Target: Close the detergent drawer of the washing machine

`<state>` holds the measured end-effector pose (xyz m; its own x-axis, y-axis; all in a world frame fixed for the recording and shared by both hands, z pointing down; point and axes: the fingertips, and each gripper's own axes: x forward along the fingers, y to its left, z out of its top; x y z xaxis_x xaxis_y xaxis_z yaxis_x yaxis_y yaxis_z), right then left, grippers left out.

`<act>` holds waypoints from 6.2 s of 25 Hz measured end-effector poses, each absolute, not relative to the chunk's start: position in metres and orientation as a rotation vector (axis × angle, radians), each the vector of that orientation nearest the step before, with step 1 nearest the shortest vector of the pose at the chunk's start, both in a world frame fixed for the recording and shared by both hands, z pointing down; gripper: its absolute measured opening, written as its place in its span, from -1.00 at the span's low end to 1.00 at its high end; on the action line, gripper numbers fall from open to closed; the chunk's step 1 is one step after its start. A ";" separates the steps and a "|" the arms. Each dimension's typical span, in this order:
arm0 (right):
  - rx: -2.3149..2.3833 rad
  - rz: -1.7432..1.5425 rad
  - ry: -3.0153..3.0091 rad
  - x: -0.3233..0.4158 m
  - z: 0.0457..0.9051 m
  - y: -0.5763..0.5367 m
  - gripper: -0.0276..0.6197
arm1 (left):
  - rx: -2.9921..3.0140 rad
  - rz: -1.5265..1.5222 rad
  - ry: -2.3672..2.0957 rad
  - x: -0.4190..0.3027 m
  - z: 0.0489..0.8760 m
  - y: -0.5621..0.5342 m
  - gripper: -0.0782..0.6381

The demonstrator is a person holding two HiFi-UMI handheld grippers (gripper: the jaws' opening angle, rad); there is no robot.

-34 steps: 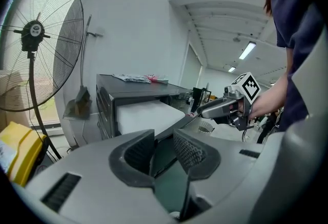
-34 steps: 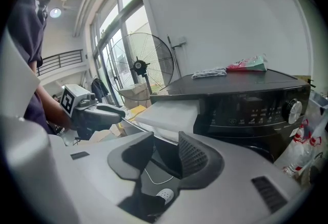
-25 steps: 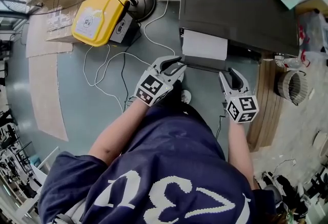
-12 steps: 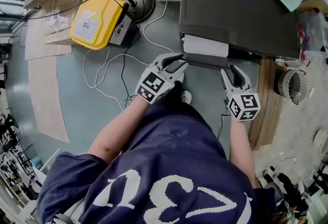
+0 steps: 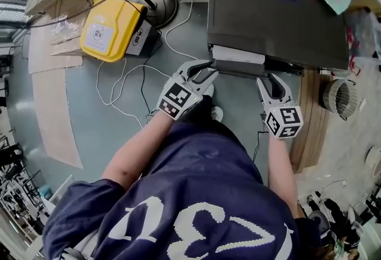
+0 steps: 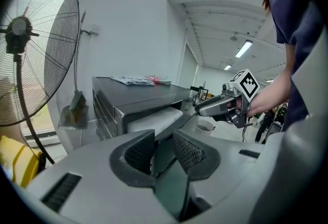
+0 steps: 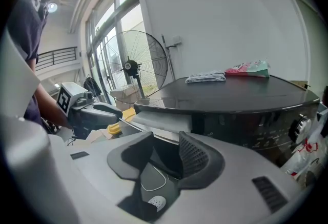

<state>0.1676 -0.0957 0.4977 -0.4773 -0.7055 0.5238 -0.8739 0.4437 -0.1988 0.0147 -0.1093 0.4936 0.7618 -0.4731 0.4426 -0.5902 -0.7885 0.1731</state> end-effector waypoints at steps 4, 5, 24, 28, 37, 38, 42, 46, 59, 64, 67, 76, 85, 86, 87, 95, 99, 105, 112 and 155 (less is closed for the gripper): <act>1.323 0.625 -2.336 0.167 0.498 -0.105 -0.38 | 2.649 0.552 -0.834 0.014 0.494 -0.119 -0.44; 1.325 0.623 -2.336 0.167 0.497 -0.108 -0.38 | 2.651 0.549 -0.838 0.014 0.493 -0.122 -0.44; 1.401 0.607 -2.316 0.164 0.496 -0.147 -0.37 | 2.647 0.552 -0.884 0.011 0.496 -0.161 -0.43; 1.433 0.596 -2.311 0.165 0.497 -0.152 -0.37 | 2.643 0.533 -0.910 0.012 0.496 -0.166 -0.42; 1.501 0.559 -2.292 0.166 0.496 -0.150 -0.37 | 2.662 0.521 -0.975 0.012 0.495 -0.166 -0.41; 1.503 0.554 -2.290 0.167 0.496 -0.150 -0.37 | 2.664 0.515 -0.981 0.011 0.496 -0.166 -0.41; 1.517 0.531 -2.271 0.171 0.495 -0.149 -0.34 | 2.665 0.534 -1.016 0.010 0.493 -0.165 -0.41; 1.545 0.512 -2.253 0.176 0.489 -0.148 -0.38 | 2.652 0.528 -1.075 0.002 0.485 -0.166 -0.50; 1.533 0.491 -2.240 0.169 0.491 -0.135 -0.86 | 2.648 0.600 -1.046 0.012 0.496 -0.152 -0.73; 1.542 0.492 -2.219 0.166 0.496 -0.139 -0.86 | 2.633 0.614 -1.051 0.012 0.501 -0.152 -0.73; 1.556 0.478 -2.210 0.166 0.499 -0.141 -0.86 | 2.619 0.605 -1.062 0.009 0.505 -0.154 -0.73; 1.587 0.472 -2.207 0.165 0.496 -0.147 -0.86 | 2.624 0.596 -1.059 0.008 0.503 -0.159 -0.73; 1.607 0.469 -2.199 0.167 0.497 -0.148 -0.86 | 2.602 0.580 -1.068 0.010 0.504 -0.160 -0.73; 1.609 0.469 -2.196 0.167 0.496 -0.148 -0.86 | 2.601 0.578 -1.068 0.010 0.503 -0.160 -0.73; 1.612 0.469 -2.194 0.167 0.496 -0.148 -0.86 | 2.600 0.577 -1.068 0.010 0.503 -0.160 -0.73; 1.623 0.465 -2.184 0.166 0.498 -0.148 -0.86 | 2.604 0.560 -1.031 0.012 0.507 -0.160 -0.73; 1.634 0.464 -2.182 0.166 0.497 -0.151 -0.86 | 2.608 0.566 -1.013 0.014 0.507 -0.162 -0.73; 1.647 0.467 -2.179 0.167 0.498 -0.153 -0.86 | 2.620 0.574 -0.994 0.018 0.508 -0.164 -0.73; 1.670 0.472 -2.175 0.168 0.498 -0.158 -0.86 | 2.621 0.577 -0.996 0.019 0.509 -0.168 -0.73; 1.870 0.001 -2.456 0.160 0.264 -0.175 -0.87 | 2.933 0.126 -1.392 0.007 0.281 -0.214 -0.73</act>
<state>0.1602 -0.1753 0.2644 -0.2653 -0.9632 0.0439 -0.9632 0.2668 0.0329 0.0067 -0.2144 0.2814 0.6312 -0.7753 0.0241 -0.7669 -0.6284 -0.1301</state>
